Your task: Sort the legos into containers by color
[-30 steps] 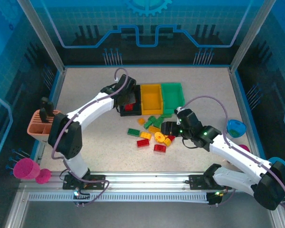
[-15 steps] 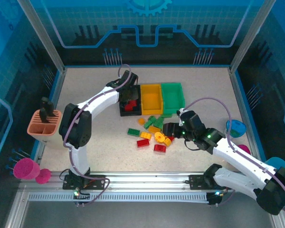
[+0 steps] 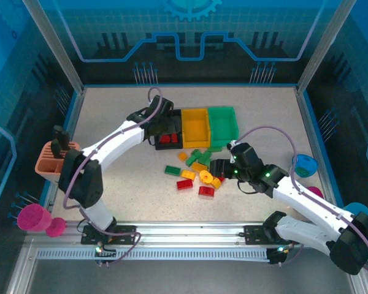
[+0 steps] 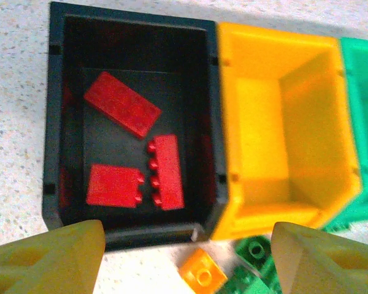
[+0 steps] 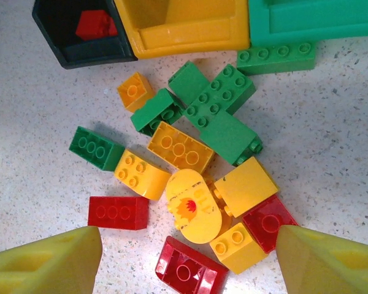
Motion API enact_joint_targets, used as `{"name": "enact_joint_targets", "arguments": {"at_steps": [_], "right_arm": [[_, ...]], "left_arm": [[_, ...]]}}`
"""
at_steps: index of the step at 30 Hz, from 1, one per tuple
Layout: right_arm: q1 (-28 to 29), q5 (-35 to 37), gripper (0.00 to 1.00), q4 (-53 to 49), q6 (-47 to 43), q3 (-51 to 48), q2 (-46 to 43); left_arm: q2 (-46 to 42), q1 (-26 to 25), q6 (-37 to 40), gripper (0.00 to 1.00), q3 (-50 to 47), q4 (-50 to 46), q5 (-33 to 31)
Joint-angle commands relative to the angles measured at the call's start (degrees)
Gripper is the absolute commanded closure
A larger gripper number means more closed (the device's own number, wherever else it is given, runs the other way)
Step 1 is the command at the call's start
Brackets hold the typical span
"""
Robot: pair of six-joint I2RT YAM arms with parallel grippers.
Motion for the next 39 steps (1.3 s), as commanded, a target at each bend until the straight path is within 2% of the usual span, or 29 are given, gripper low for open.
{"name": "enact_joint_targets", "arguments": {"at_steps": [1,3,8,13,20,30,39], "right_arm": [[-0.4,-1.0,0.24,0.6,-0.4,0.9,0.5],[-0.4,-1.1,0.23,0.9,-1.1,0.9,0.4],[-0.4,-1.7,0.19,1.5,-3.2,0.2,-0.5],[-0.4,-2.6,0.16,2.9,-4.4,-0.5,-0.8],[-0.3,-5.2,0.15,4.5,-4.9,-0.3,0.8],[-0.3,-5.7,0.12,4.6,-4.9,-0.9,-0.2],[-0.4,-6.4,0.10,5.1,-4.9,-1.3,-0.3]], "left_arm": [[-3.8,-4.1,2.9,0.27,-3.9,-2.9,-1.5],[-6.1,-6.3,2.8,0.26,-7.1,-3.7,-2.0],[-10.5,-11.9,0.7,0.27,-16.3,-3.7,1.9],[-14.2,-18.1,2.0,0.27,-23.2,-1.6,2.2],[-14.1,-18.9,4.9,0.27,-26.6,0.8,5.0],[-7.7,-19.4,8.6,0.26,-25.6,3.4,9.9],[-3.0,-20.3,9.3,0.24,-24.4,4.8,10.2]]}}
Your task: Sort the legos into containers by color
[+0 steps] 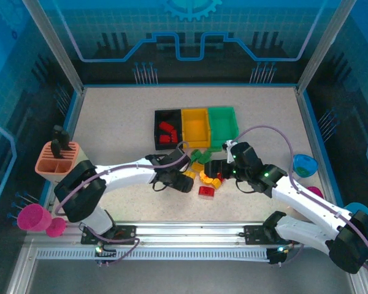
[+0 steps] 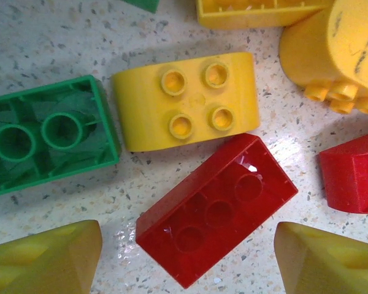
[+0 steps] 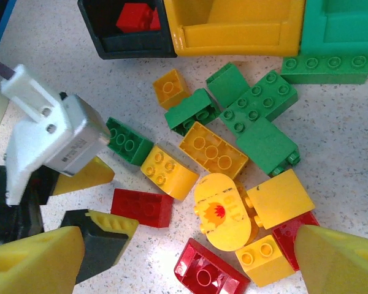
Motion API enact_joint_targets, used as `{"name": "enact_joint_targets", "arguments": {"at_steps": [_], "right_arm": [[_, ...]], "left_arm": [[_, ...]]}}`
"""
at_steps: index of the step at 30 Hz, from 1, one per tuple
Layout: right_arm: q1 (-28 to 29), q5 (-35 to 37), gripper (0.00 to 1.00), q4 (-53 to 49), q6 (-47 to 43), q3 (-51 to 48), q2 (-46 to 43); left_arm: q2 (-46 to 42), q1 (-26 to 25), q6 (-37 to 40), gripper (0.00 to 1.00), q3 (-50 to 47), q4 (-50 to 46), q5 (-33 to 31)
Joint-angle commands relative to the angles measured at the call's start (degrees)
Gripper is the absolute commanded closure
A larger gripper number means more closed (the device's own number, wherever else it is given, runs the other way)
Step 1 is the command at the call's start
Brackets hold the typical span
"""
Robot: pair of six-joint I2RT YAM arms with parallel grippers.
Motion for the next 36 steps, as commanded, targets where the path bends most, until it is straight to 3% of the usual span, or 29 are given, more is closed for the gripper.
{"name": "enact_joint_targets", "arguments": {"at_steps": [1,19,23,29,36], "right_arm": [[-0.4,-1.2,0.10,1.0,-0.8,-0.6,-0.5],[-0.3,-0.9,0.10,1.1,-0.5,-0.9,-0.7],[-0.3,-0.6,0.11,1.1,-0.3,-1.1,-0.8],[-0.3,-0.4,0.11,0.9,-0.1,-1.3,-1.7],[-0.4,0.6,0.11,0.0,-0.2,-1.3,-2.8]], "left_arm": [[1.4,-0.7,1.6,0.24,1.5,1.1,1.5],[6.0,-7.3,-0.8,0.27,4.2,-0.8,0.5],[7.0,-7.9,-0.6,0.34,5.1,-2.5,-1.8],[9.3,-8.3,-0.6,0.55,7.2,-6.2,-6.2],[4.9,-9.6,-1.4,0.59,7.8,-8.3,-7.9]]}}
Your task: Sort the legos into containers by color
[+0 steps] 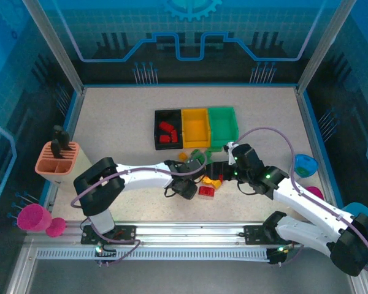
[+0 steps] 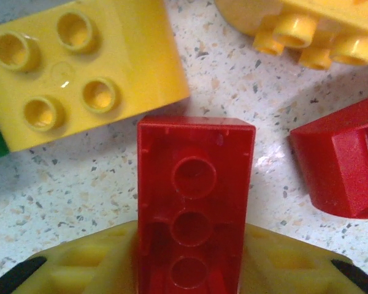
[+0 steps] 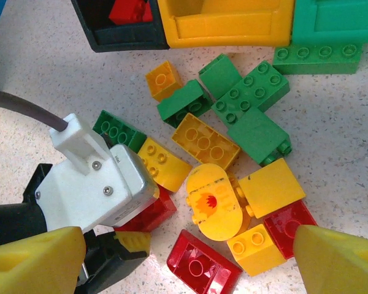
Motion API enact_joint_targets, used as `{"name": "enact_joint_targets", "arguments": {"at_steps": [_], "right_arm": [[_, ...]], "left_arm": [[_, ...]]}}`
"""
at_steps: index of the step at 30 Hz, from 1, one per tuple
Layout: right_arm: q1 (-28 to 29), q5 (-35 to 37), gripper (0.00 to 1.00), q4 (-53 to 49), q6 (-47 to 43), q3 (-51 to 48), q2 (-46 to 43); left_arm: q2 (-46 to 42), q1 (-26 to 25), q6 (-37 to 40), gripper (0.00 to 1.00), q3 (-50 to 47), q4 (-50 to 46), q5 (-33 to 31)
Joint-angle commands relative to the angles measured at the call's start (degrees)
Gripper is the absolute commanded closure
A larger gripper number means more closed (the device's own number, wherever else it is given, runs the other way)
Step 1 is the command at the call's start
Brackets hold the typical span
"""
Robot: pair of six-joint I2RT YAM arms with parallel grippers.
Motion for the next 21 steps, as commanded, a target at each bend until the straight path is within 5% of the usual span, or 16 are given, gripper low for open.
{"name": "enact_joint_targets", "arguments": {"at_steps": [1,5,11,21], "right_arm": [[-0.2,0.4,0.11,1.0,0.0,-0.2,-1.2],[-0.3,1.7,0.11,0.6,0.6,-0.2,-1.0],[-0.5,2.5,0.11,0.5,2.0,-0.6,-1.2],[-0.3,0.7,0.12,0.6,3.3,-1.9,-2.7]], "left_arm": [[-5.1,-0.8,-0.8,0.59,1.3,-3.1,-1.5],[-13.8,1.4,-0.4,0.58,2.3,-2.7,-1.5],[-17.8,12.1,-0.5,0.59,4.0,-3.2,0.6],[-7.5,27.0,-0.2,0.59,15.0,-0.9,1.6]]}}
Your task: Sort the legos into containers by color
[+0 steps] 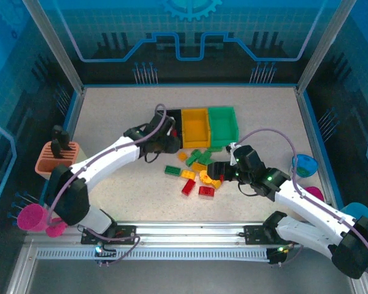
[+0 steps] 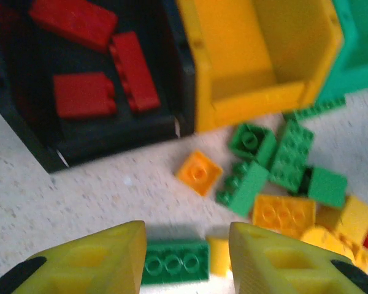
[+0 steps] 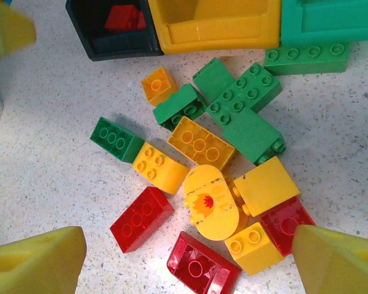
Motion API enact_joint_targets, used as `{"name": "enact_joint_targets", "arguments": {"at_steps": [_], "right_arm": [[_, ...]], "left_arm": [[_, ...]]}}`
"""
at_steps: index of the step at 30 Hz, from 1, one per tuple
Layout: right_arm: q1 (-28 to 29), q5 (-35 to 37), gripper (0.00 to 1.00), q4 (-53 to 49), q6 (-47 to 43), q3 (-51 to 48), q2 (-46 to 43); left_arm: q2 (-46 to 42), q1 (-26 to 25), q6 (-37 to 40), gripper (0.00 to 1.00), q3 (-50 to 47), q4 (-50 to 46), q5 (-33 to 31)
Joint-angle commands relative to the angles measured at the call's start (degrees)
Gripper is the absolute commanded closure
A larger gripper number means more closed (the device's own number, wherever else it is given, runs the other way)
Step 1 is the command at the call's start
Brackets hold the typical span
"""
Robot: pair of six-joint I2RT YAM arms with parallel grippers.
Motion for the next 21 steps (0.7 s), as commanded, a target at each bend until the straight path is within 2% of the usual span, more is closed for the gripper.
{"name": "enact_joint_targets", "arguments": {"at_steps": [1,8,11,15,17,21], "right_arm": [[-0.3,-0.4,0.12,0.1,1.3,-0.7,-0.9],[0.4,-1.2,0.13,-0.7,2.5,-2.6,-2.9],[0.6,-1.0,0.13,-1.6,2.6,-3.2,-3.6],[1.1,-0.6,0.13,-3.0,2.3,-3.1,-4.2],[1.2,-0.5,0.13,-4.0,2.1,-2.8,-4.5],[1.4,0.0,0.13,-5.4,1.2,-2.9,-6.2]], "left_arm": [[5.2,3.2,-0.1,0.59,5.5,0.3,1.5],[17.0,9.0,0.3,0.60,17.2,-1.6,5.1],[20.8,9.7,1.1,0.59,22.1,-3.4,5.2],[25.2,9.8,1.9,0.53,28.5,-7.9,3.3],[25.0,9.5,1.1,0.50,28.3,-9.1,3.9],[16.8,6.2,0.9,0.43,17.3,-5.8,3.3]]}}
